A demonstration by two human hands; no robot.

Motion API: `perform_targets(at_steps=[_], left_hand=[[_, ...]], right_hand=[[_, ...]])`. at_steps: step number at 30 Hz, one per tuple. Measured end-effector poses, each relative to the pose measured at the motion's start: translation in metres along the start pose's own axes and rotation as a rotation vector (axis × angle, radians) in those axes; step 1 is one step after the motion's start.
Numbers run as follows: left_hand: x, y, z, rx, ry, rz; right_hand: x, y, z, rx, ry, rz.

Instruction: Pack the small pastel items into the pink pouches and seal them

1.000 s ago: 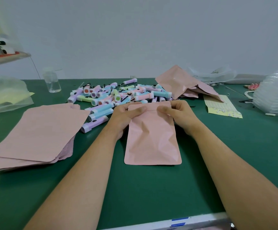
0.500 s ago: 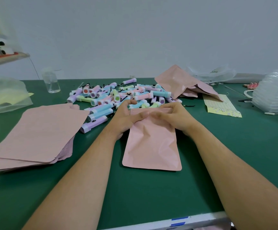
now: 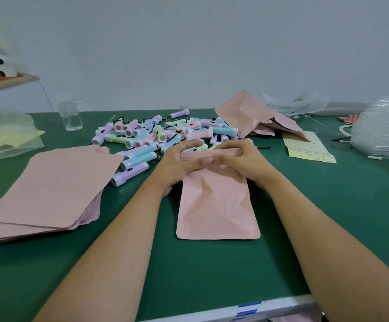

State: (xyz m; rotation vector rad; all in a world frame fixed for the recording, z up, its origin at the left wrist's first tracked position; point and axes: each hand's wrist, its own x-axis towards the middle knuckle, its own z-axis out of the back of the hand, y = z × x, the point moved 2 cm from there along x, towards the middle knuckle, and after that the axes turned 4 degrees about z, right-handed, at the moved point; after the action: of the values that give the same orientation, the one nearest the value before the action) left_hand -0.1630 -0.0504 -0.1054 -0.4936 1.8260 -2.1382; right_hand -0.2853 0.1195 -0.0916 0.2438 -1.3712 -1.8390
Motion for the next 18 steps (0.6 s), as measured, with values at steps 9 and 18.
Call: perform_targets(at_steps=[9,18], left_hand=[[0.005,0.005,0.001,-0.035,-0.131,-0.012],[0.001,0.003,0.001,-0.238,-0.014,0.026]], right_hand=[[-0.002,-0.003,0.011,0.078,-0.013,0.016],[-0.001,-0.006,0.024,0.098,-0.101,-0.012]])
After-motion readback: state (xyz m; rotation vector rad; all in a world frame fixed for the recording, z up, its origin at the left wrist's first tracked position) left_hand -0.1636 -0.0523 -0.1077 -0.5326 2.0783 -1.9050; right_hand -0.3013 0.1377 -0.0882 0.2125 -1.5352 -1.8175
